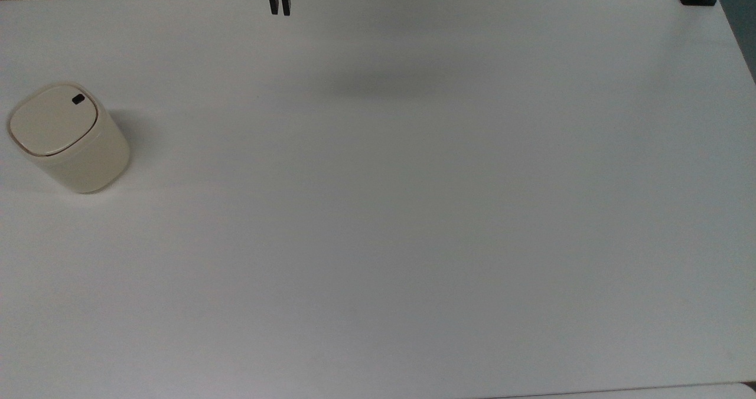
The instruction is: Close the trash bin
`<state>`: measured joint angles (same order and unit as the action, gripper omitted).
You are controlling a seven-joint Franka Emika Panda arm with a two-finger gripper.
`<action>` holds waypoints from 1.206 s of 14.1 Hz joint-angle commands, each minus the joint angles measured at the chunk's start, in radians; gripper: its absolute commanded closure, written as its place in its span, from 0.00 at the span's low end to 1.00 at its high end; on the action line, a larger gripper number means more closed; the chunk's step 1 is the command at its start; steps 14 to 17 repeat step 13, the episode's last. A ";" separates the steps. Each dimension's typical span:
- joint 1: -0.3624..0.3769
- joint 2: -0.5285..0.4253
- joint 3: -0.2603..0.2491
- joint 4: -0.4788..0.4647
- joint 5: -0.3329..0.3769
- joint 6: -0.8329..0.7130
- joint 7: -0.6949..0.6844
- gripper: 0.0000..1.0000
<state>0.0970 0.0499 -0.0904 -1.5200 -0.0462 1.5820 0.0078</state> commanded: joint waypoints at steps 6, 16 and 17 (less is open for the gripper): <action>0.007 -0.016 -0.015 -0.034 -0.006 0.001 -0.045 0.00; 0.000 -0.018 -0.015 -0.026 0.000 0.003 -0.045 0.00; 0.000 -0.018 -0.015 -0.026 0.000 0.003 -0.045 0.00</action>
